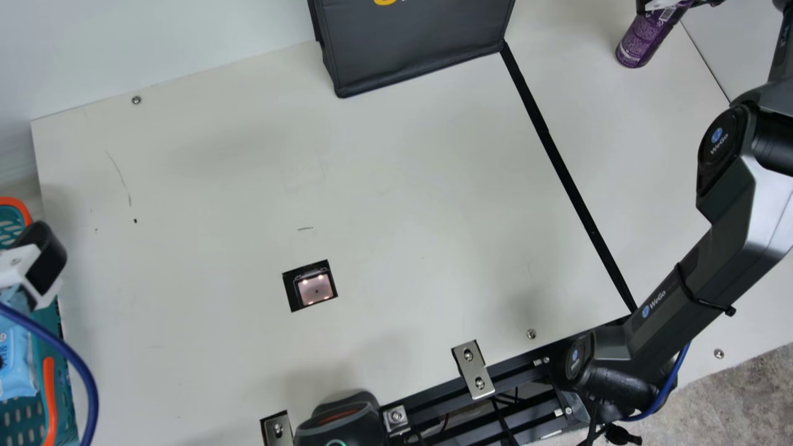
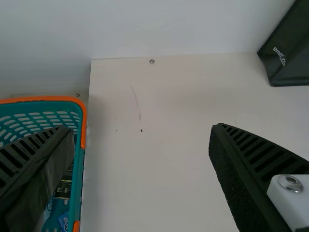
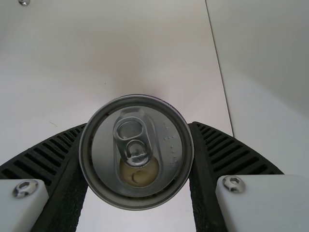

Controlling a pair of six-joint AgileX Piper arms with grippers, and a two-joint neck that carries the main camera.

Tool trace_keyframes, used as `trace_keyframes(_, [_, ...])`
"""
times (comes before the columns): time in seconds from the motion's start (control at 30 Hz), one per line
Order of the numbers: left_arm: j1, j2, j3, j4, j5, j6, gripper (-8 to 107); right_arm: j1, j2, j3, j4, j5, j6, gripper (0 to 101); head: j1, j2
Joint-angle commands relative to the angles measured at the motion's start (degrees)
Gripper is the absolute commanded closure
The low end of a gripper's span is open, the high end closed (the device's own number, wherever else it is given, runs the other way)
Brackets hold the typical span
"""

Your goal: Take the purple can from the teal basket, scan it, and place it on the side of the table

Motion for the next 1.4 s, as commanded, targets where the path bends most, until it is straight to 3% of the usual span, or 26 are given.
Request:
trace_keyframes(0.0, [0.0, 0.0, 0.0, 0.0, 0.0, 0.0, 9, 0.0, -0.1, 0.2, -0.3, -0.1, 0.1, 35, -1.7, -0.1])
trace_keyframes(0.3, [0.0, 0.0, 0.0, 0.0, 0.0, 0.0, 9, 0.4, -1.1, 1.3, -1.1, -1.3, 0.3, 6, -1.7, -0.1])
trace_keyframes(0.63, [0.0, 0.0, 0.0, 0.0, 0.0, 0.0, 9, 2.0, -7.2, 7.2, -2.8, -5.0, 1.1, 6, -1.7, -0.1])
trace_keyframes(1.1, [0.0, 0.0, 0.0, 0.0, 0.0, 0.0, 9, 6.6, -27.3, 27.9, -6.0, -11.0, 6.9, 6, -1.7, -0.1])
trace_keyframes(1.37, [0.0, 0.0, 0.0, 0.0, 0.0, 0.0, 9, 10.9, -40.2, 39.1, -9.4, -11.4, 13.2, 6, -1.7, -0.1])
